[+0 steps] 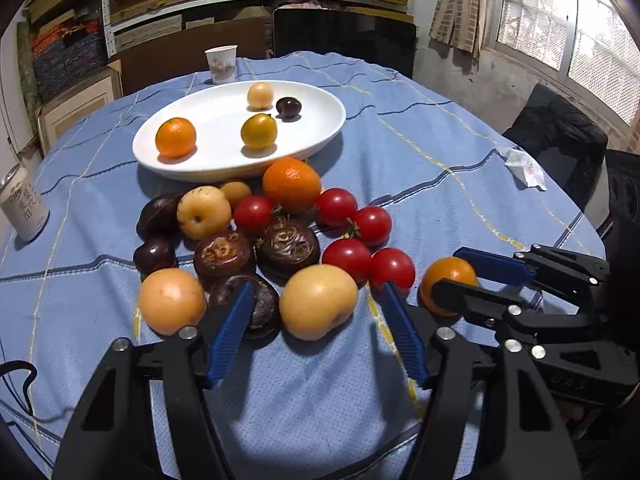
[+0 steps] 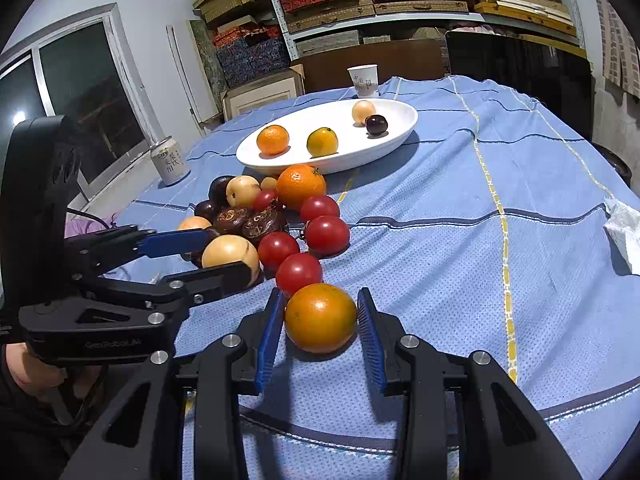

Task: Organize fruits
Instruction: 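Grasp an orange fruit with the right tool while the left grasps a large pale pear, then place both held fruits on the white plate and open both tools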

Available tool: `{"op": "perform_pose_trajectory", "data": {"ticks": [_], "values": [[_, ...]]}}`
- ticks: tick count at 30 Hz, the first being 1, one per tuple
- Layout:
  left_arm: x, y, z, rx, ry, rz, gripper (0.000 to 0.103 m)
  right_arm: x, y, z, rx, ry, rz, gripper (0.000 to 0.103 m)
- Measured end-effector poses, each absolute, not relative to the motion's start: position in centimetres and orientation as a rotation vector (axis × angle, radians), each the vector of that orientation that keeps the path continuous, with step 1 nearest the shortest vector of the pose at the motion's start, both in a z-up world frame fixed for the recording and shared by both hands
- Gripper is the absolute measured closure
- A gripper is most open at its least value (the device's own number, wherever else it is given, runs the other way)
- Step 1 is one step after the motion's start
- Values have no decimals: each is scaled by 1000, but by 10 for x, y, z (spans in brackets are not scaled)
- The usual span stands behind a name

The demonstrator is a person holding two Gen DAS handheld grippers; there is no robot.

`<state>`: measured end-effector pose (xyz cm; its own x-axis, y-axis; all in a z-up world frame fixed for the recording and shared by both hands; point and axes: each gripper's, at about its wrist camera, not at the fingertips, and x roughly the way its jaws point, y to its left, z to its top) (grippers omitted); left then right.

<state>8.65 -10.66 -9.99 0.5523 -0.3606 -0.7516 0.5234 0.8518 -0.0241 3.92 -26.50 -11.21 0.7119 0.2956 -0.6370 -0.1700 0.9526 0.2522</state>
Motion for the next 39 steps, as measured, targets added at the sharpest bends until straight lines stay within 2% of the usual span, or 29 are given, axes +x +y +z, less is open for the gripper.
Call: {"op": "perform_pose_trajectory", "data": {"ticks": [1, 6, 7, 8, 9, 12, 13, 14, 16, 28, 29, 39], "values": [[87, -108, -101, 216, 840, -532, 46, 39, -265, -112, 184, 736, 261, 65], [85, -108, -102, 222, 829, -546, 46, 39, -267, -113, 195, 736, 264, 65], [85, -109, -103, 236, 824, -540, 45, 38, -266, -113, 194, 736, 264, 65], [84, -111, -104, 251, 823, -540, 36, 38, -266, -113, 195, 736, 264, 65], [83, -111, -105, 258, 825, -539, 32, 37, -266, -112, 195, 736, 264, 65], [74, -107, -105, 243, 840, -565, 32, 37, -266, -112, 196, 735, 264, 65], [71, -105, -104, 232, 843, -579, 33, 37, -267, -112, 199, 735, 265, 65], [68, -103, -104, 224, 851, -596, 42, 37, -268, -113, 203, 735, 266, 65], [64, -102, -109, 209, 889, -626, 52, 38, -269, -113, 213, 736, 268, 65], [71, -111, -121, 251, 899, -594, 52, 37, -268, -113, 204, 733, 265, 65], [70, -110, -121, 246, 894, -594, 61, 37, -269, -112, 205, 733, 265, 65], [67, -100, -117, 194, 872, -593, 60, 37, -270, -112, 206, 731, 266, 65]]}}
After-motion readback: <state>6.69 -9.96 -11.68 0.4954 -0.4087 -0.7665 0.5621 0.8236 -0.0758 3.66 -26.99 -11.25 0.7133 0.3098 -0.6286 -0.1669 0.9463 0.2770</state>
